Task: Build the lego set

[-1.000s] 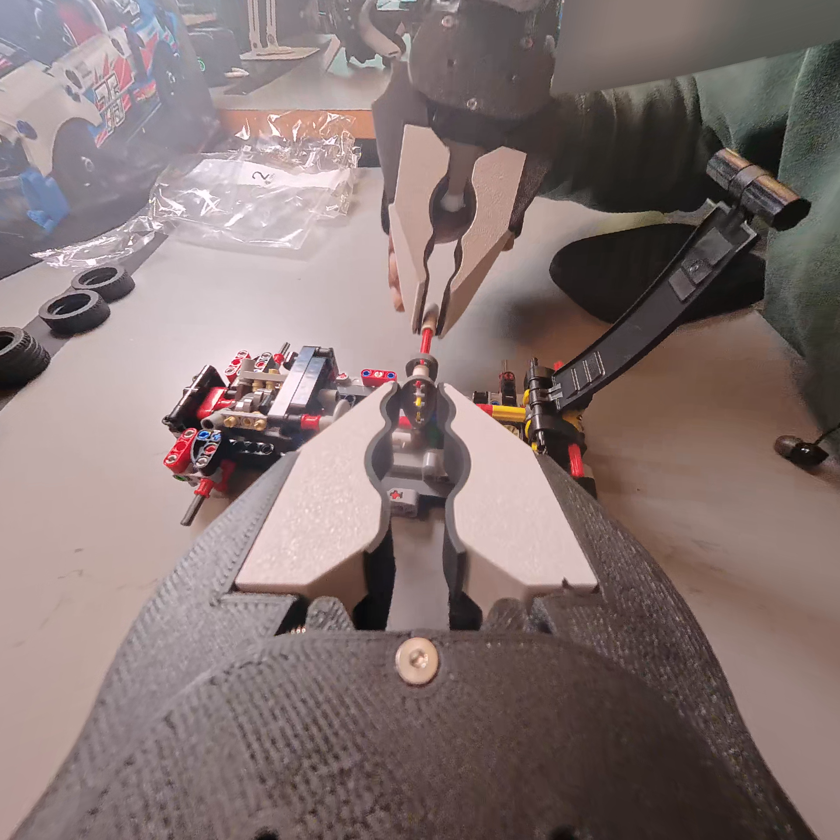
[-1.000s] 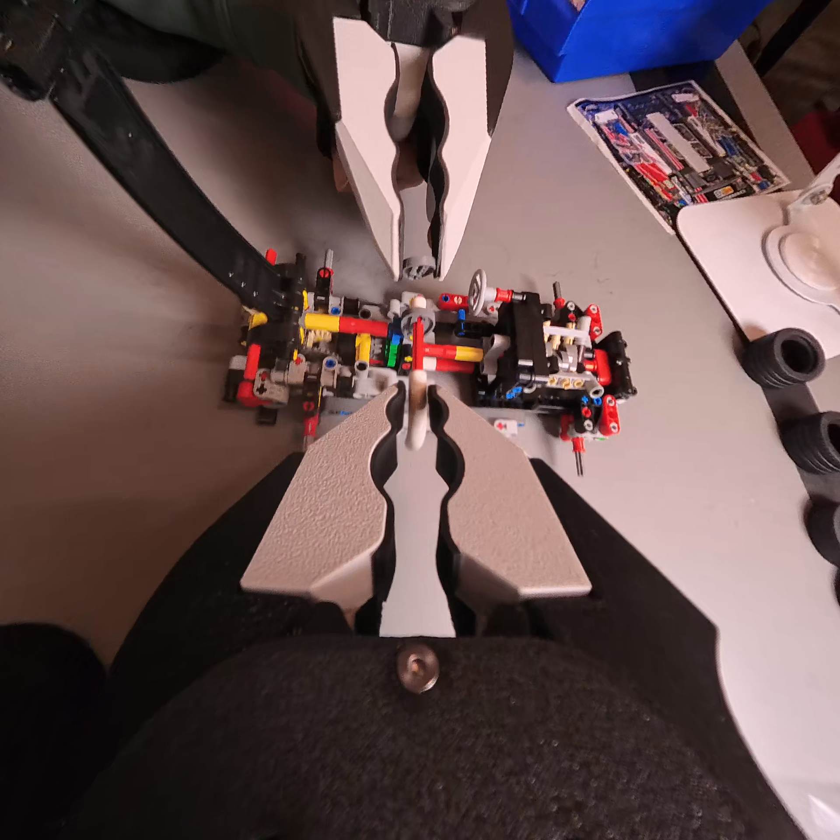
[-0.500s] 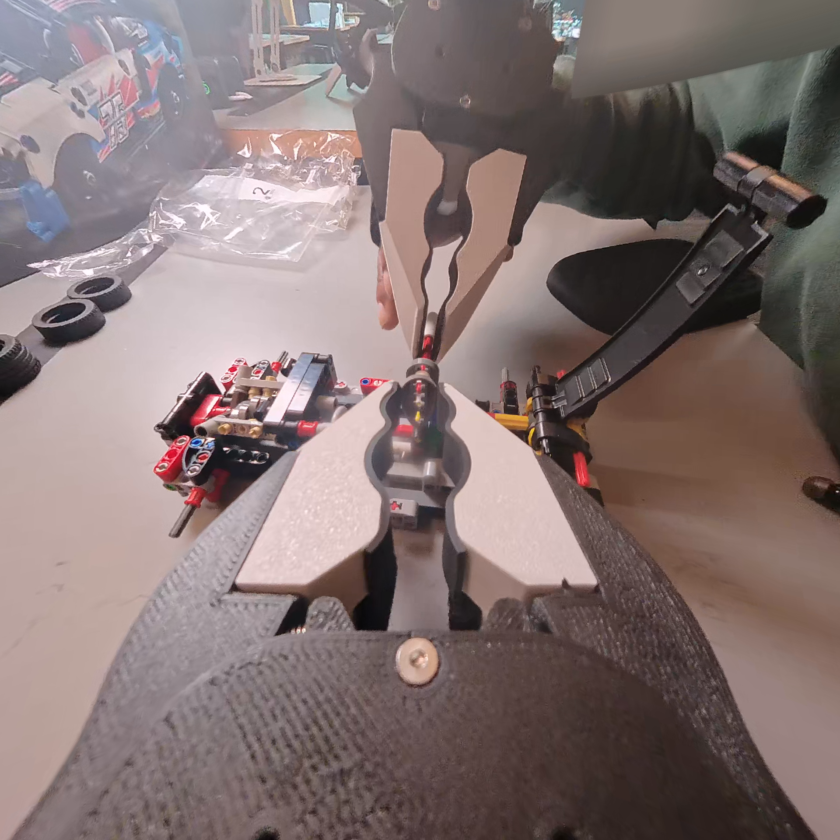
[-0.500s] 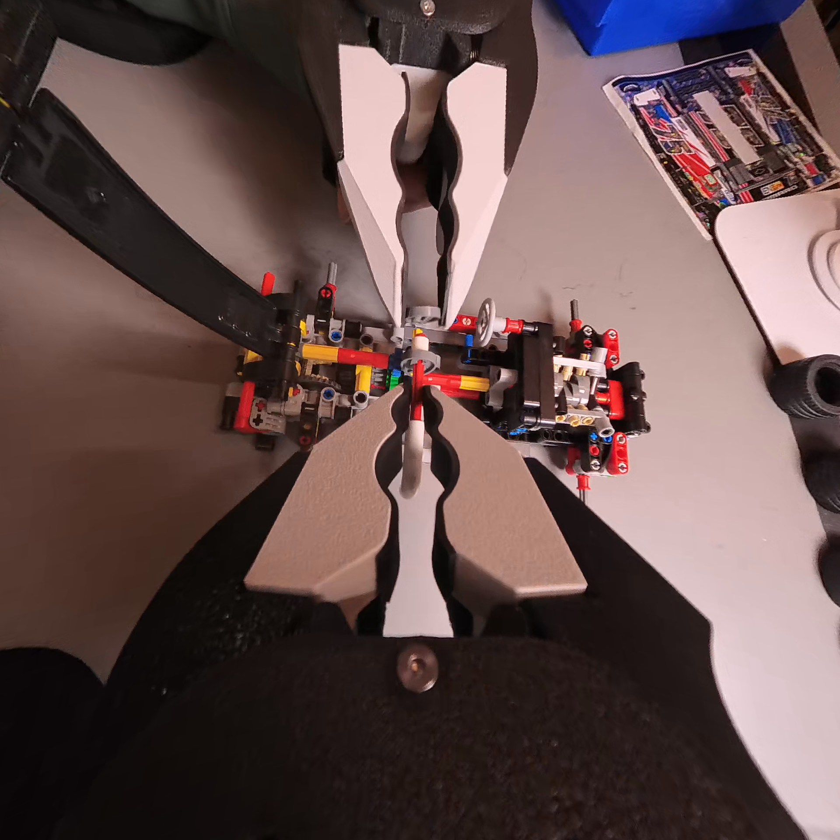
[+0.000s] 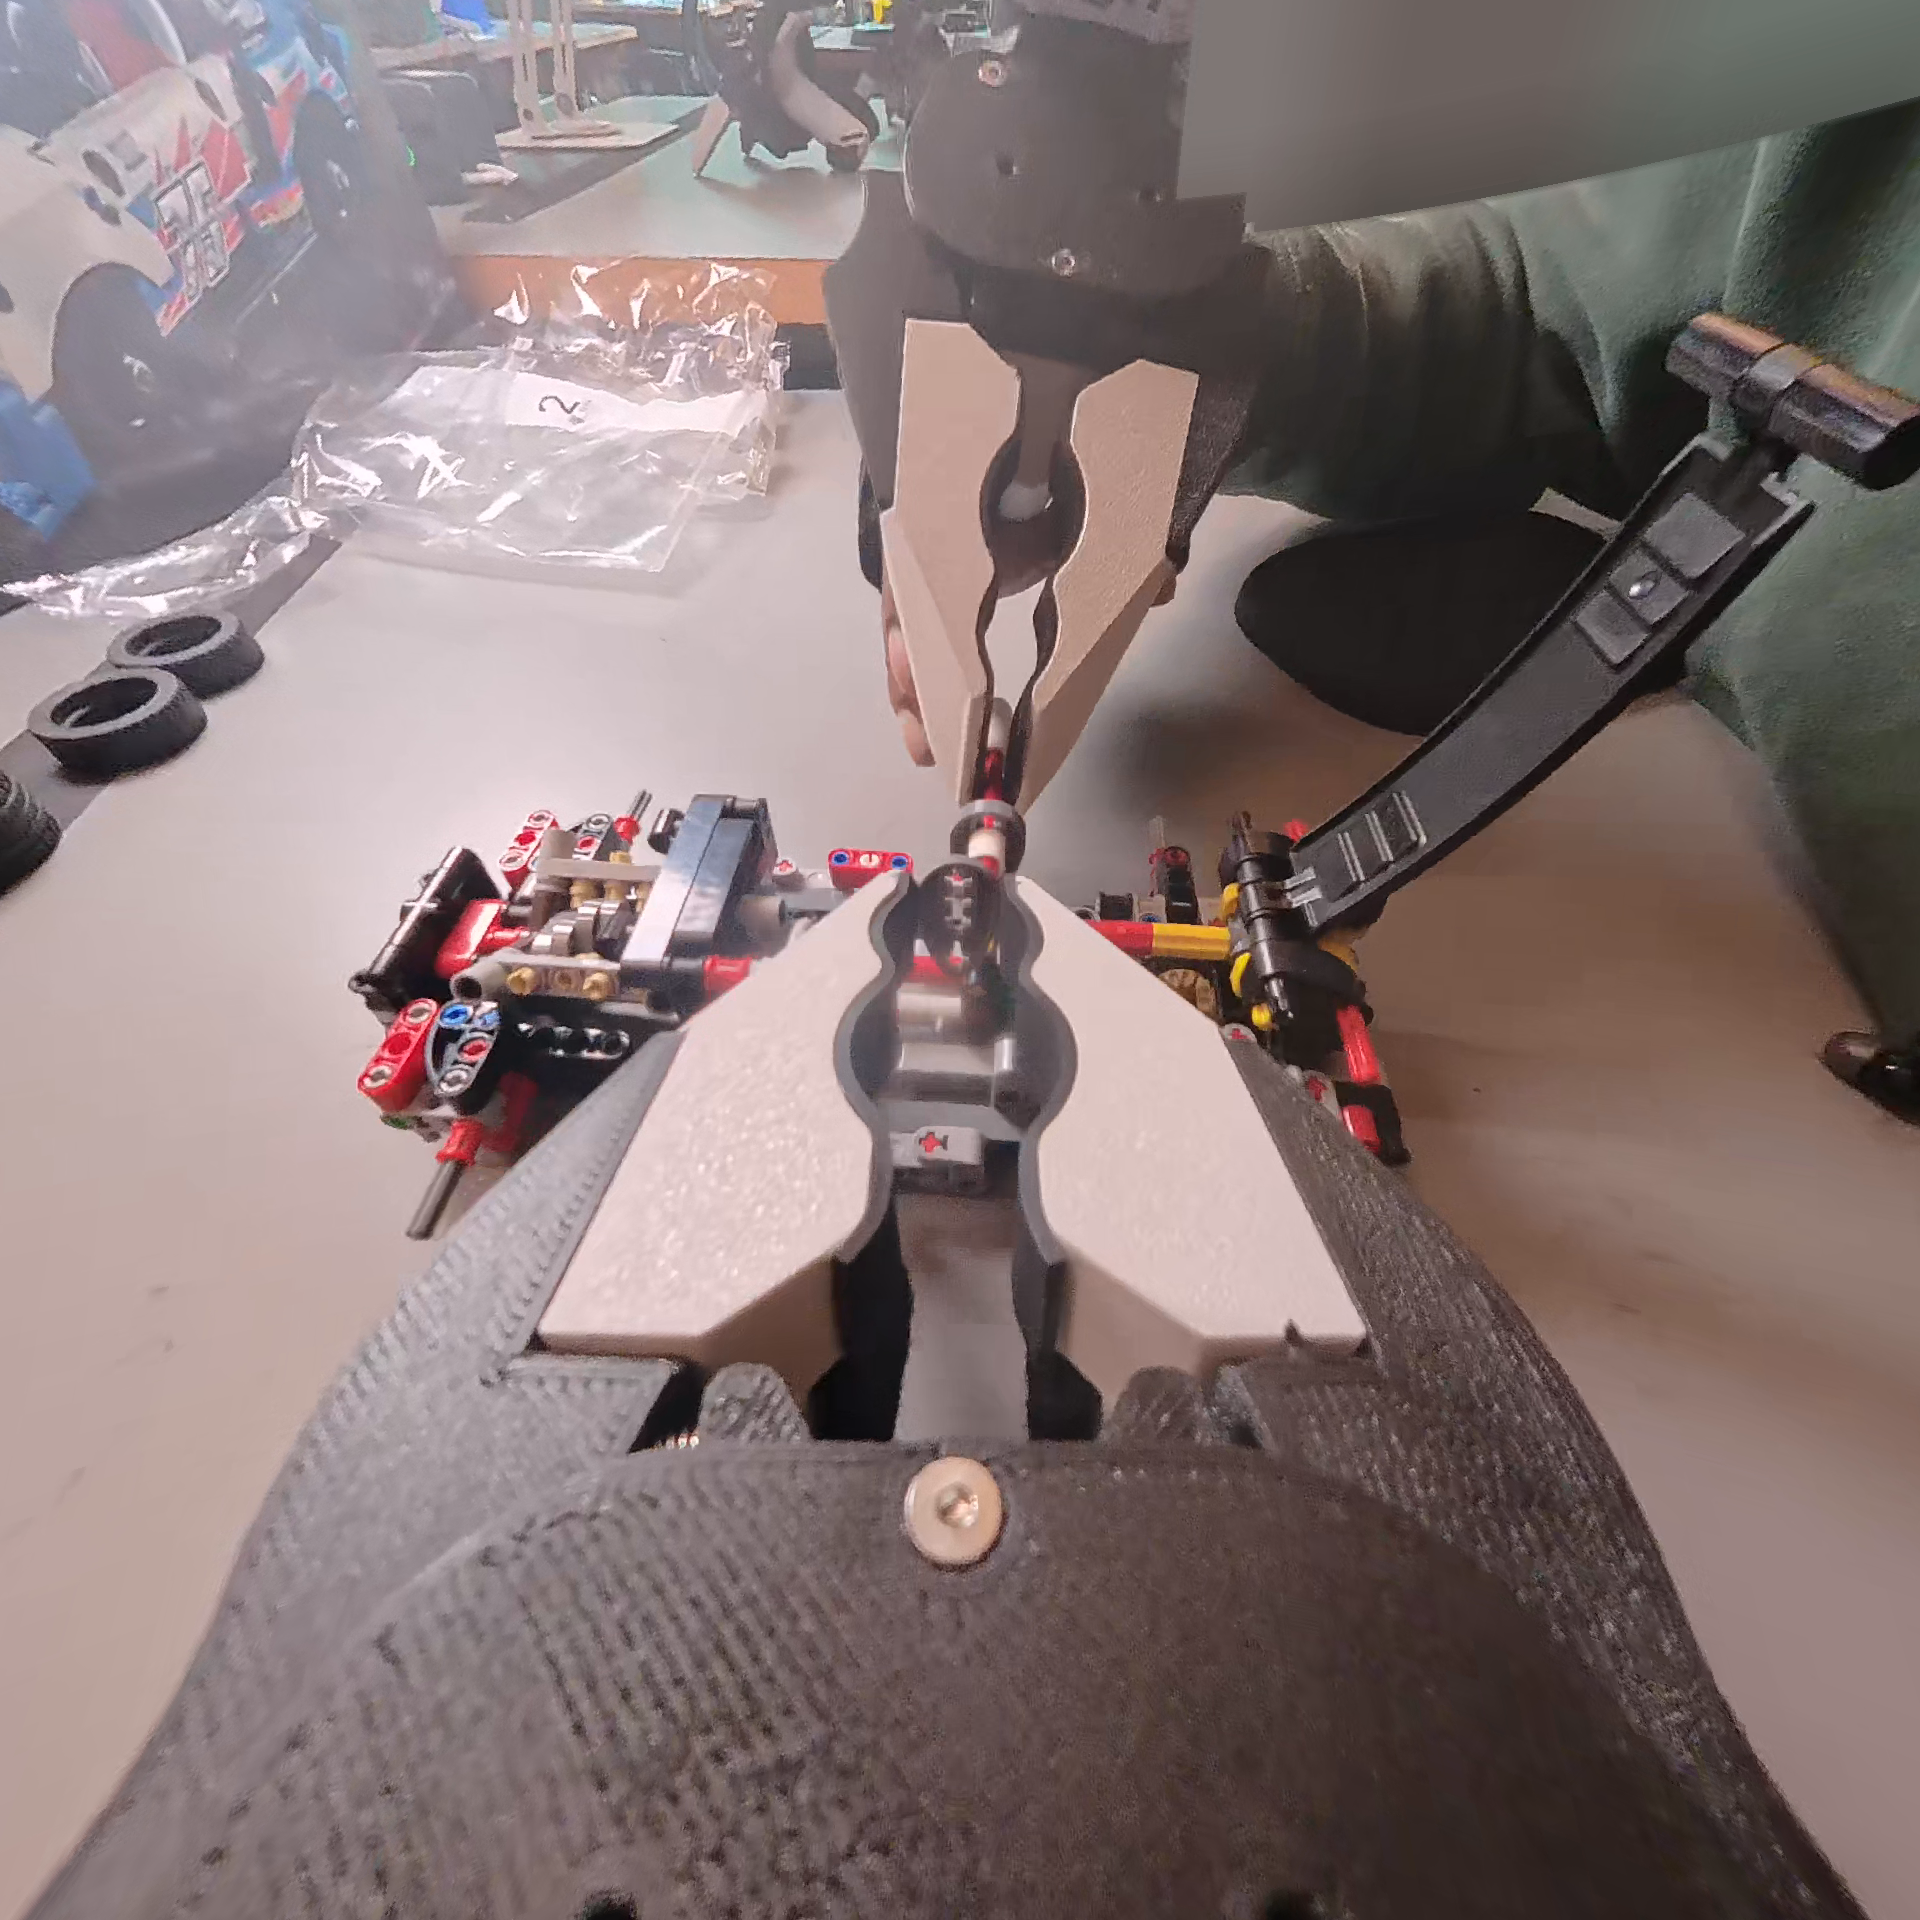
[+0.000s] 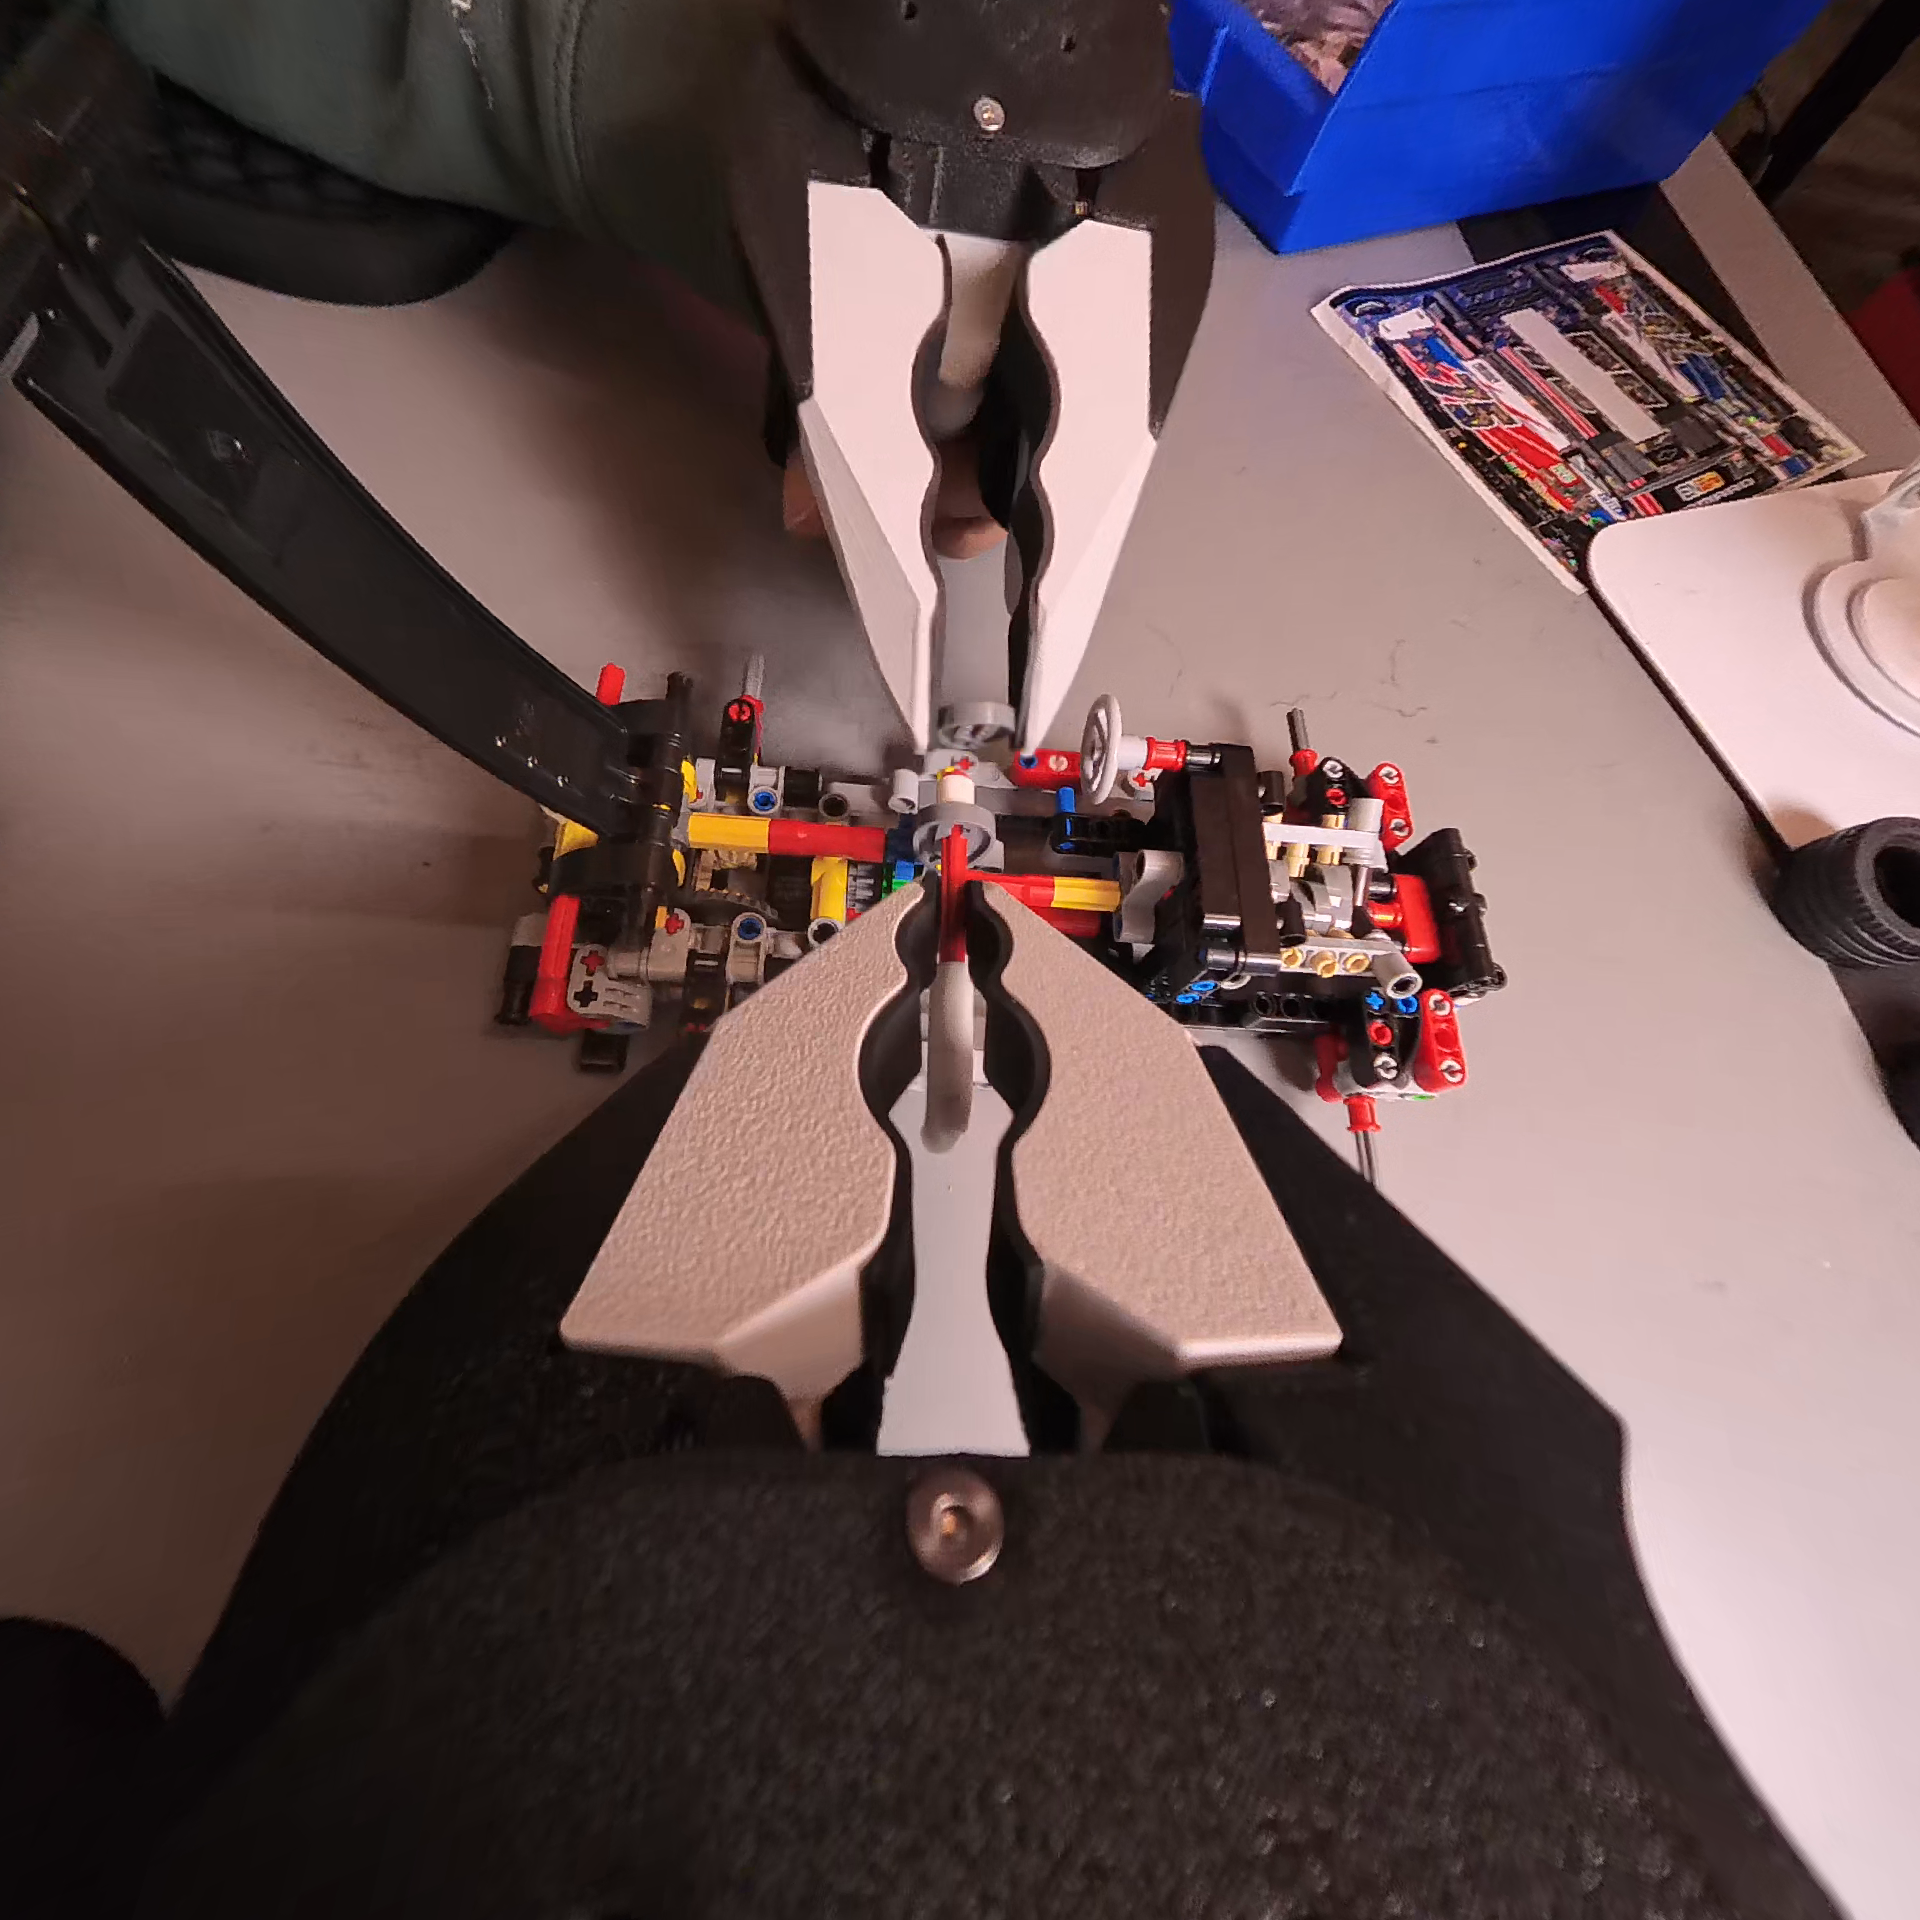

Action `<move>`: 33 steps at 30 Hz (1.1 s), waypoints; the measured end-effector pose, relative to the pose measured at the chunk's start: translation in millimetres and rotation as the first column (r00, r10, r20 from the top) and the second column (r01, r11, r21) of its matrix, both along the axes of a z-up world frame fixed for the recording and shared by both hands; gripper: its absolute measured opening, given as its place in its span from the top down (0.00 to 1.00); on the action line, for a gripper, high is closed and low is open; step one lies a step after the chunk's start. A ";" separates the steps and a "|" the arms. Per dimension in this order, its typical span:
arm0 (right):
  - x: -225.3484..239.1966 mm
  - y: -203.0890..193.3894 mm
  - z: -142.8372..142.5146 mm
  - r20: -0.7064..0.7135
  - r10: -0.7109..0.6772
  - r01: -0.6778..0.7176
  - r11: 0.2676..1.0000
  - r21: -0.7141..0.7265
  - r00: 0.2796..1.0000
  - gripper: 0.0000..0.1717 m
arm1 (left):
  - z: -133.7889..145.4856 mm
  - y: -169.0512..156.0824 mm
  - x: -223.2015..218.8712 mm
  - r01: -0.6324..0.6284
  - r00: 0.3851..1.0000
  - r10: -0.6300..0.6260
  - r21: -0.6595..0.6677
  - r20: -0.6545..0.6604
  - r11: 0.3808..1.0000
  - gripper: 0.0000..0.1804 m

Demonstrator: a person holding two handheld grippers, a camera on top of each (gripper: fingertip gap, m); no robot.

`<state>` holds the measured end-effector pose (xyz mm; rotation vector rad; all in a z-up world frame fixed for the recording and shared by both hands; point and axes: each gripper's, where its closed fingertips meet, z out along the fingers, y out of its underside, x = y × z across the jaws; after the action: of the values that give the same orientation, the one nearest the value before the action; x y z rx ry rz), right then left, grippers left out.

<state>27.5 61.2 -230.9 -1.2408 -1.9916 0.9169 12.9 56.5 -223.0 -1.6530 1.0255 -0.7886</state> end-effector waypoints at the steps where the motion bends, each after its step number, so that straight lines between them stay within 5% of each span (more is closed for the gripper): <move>1: 0.4 0.2 0.8 -0.007 -0.006 0.006 1.000 -0.006 1.000 0.97 | 0.1 -1.9 -1.5 -0.001 1.000 0.001 -0.015 0.001 1.000 0.92; 3: 6.6 0.5 4.3 -0.019 0.001 -0.001 1.000 -0.014 1.000 0.90 | -1.8 -3.7 -5.4 -0.024 1.000 0.023 -0.032 -0.018 0.999 0.93; 10: 29.0 9.5 -1.7 -0.004 -0.059 0.059 0.998 -0.014 0.998 0.90 | -13.7 -6.1 -6.0 -0.057 0.995 0.054 -0.033 -0.080 0.998 0.93; 16: 40.3 17.3 -5.9 -0.008 -0.092 0.092 0.995 -0.038 0.996 0.97 | -22.1 -5.6 -1.8 -0.050 0.990 0.043 -0.052 -0.133 0.997 0.92; 33: 32.5 16.3 -10.6 0.040 -0.082 0.083 0.997 -0.001 0.996 0.97 | -28.4 -4.7 -0.1 -0.054 0.988 0.036 -0.114 -0.150 0.992 0.93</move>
<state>60.0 77.5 -241.5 -1.3421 -1.9547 0.8613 12.8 51.9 -251.4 -1.8520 1.0564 -0.7171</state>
